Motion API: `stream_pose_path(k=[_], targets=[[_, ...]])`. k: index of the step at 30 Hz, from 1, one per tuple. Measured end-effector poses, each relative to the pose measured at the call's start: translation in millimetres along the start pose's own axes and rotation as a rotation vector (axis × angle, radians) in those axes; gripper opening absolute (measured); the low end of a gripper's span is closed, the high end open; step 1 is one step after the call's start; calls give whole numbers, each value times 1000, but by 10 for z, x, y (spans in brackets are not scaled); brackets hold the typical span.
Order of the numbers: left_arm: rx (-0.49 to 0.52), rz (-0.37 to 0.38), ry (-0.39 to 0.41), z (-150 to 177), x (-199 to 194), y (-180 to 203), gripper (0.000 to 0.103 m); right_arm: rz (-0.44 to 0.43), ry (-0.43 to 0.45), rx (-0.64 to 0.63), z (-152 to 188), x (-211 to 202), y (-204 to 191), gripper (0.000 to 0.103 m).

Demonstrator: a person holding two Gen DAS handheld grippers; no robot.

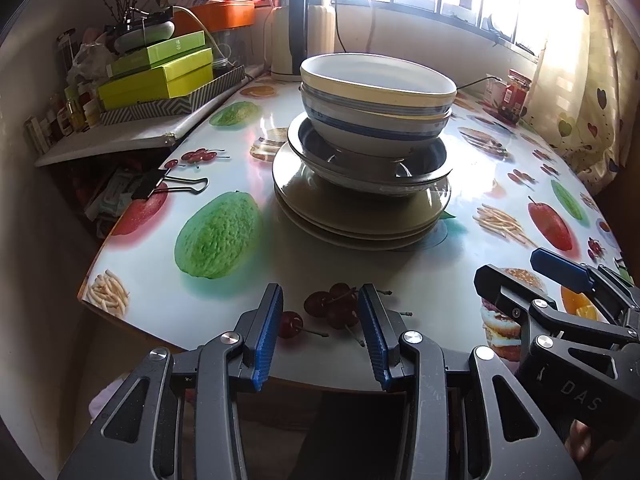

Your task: Organize plates and bowls

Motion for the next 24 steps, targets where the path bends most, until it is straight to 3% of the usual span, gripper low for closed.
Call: stream_pose_path(k=[24], targets=[[14, -6, 27, 6, -81, 33, 40, 2, 13, -3, -2, -64, -43, 73]])
Point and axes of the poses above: each gripper's, at about its wrist camera, not at the fingertips, and x roughly the way its jaws point, y to its right, z to its underside, the point moved 5 cm from there along x, roughly the way its jaws point, and after that the axes turned 12 degrees about -y, right-handed, at the moved point
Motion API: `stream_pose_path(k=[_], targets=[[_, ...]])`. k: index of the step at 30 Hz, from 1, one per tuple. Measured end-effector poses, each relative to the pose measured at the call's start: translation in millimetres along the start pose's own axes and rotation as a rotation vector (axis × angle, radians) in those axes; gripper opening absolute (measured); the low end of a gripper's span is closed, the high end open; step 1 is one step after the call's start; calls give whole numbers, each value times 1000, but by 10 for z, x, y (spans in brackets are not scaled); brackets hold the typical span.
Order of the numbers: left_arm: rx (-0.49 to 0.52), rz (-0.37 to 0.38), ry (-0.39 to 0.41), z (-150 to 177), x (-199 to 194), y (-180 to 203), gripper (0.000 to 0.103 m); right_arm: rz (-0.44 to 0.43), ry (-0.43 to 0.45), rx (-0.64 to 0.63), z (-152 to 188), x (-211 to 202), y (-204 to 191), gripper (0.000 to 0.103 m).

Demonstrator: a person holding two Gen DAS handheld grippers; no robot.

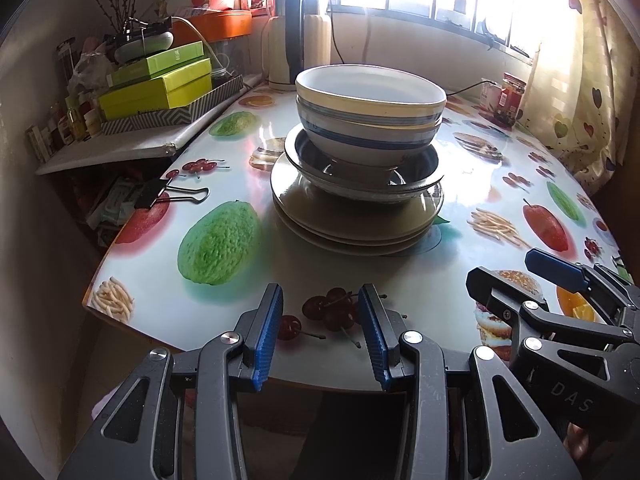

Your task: Organize plates and bowls

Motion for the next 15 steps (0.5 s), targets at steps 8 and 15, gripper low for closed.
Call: stream_pose_path(k=[8, 15], targets=[[0, 1, -2, 1, 5, 3, 40, 1, -3, 1, 5, 7, -17, 73], [0, 0, -3, 5, 1, 2, 40, 1, -2, 0, 3, 4, -17, 73]])
Point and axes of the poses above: each gripper's, at about its wrist camera, not at the fingertips, and x roughly the way its jaws point, y to its right, z to its underside, the point moved 5 cm from there along x, roughly the way its jaws point, and after that the axes turned 12 degrees about -y, right-handed, at the moved point
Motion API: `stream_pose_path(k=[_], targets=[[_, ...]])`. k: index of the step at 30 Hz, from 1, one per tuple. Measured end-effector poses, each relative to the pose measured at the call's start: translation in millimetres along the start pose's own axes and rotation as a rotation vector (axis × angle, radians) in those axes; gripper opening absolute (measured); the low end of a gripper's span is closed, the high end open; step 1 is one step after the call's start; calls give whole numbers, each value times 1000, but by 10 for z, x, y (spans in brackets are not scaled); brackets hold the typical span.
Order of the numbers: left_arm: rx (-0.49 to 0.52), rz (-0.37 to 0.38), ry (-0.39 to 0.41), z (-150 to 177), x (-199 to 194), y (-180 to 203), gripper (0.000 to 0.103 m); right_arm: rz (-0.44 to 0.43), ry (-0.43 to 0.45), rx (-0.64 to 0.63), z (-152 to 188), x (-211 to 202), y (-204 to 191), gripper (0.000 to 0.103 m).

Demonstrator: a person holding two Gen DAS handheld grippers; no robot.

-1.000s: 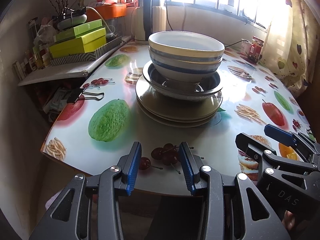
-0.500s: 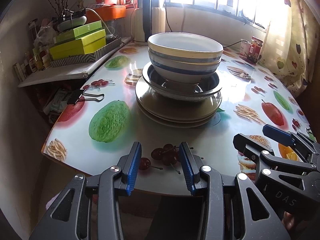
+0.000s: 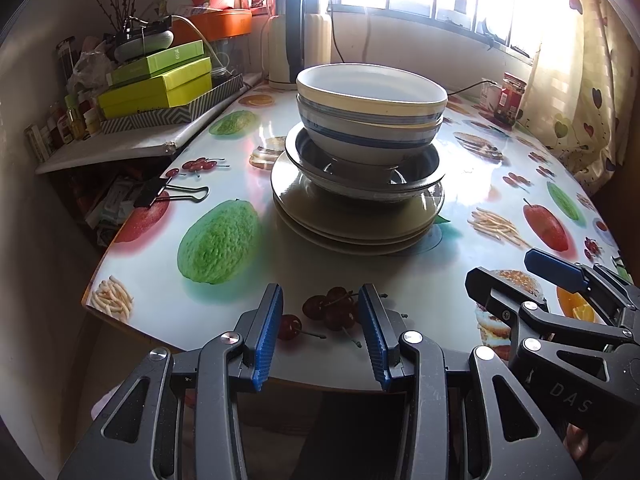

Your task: Organize plates and bowls

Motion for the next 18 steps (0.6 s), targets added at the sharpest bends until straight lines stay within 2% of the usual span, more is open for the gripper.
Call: stream_pose_path(k=[18], targets=[[2, 1, 6, 2, -22, 10, 40, 0, 1, 1, 3, 0, 3, 73]])
Point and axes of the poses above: each gripper's, at about its wrist camera, not at the fingertips, and x roughly the way its jaws point, y to its right, z to its underside, the point moved 5 cm from there along x, roughly the way its jaws point, and after that the axes turned 12 degrees about -y, right-handed, at the moved point
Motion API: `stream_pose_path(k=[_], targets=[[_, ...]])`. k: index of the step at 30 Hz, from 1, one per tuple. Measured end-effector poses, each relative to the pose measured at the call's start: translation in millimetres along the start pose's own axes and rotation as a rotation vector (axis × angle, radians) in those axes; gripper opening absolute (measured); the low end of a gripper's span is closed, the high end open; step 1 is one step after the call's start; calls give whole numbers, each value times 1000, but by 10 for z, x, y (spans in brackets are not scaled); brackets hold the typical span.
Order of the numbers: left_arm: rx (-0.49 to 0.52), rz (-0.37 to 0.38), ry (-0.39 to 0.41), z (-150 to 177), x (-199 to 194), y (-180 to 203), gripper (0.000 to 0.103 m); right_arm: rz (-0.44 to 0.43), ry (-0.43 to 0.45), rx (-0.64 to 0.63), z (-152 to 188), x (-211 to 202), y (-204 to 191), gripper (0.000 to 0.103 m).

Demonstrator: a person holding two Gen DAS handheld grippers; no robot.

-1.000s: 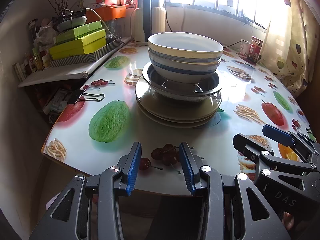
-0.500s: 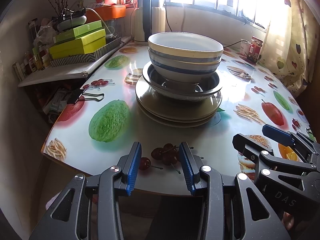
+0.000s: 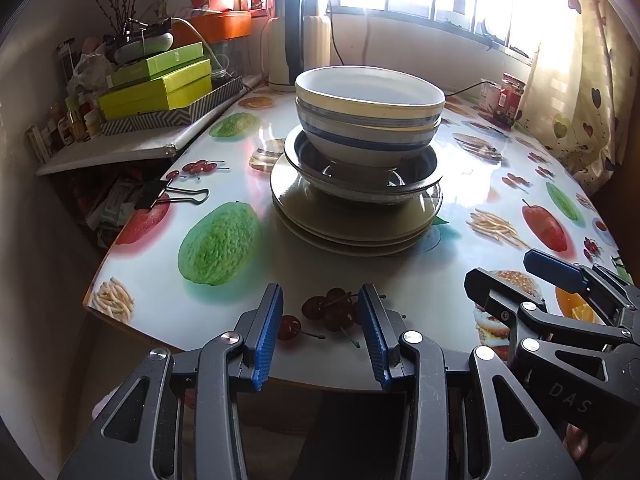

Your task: Organize plates and bowls

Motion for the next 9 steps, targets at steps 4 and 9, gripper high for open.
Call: stream_pose_path(k=[4, 9], targets=[[4, -1, 4, -12, -18, 10, 40, 0, -1, -1, 2, 4, -4, 73], [3, 2, 8, -24, -21, 6, 40, 0, 0, -1, 1, 5, -6, 73]])
Point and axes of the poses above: each gripper's, at about its wrist camera, not at the fingertips, and x roughly the way its jaws point, y to its right, z to its underside, the point moved 5 cm from there along x, roughly the way its jaws point, and after that the axes turned 12 degrees about -y, right-handed, at the moved point
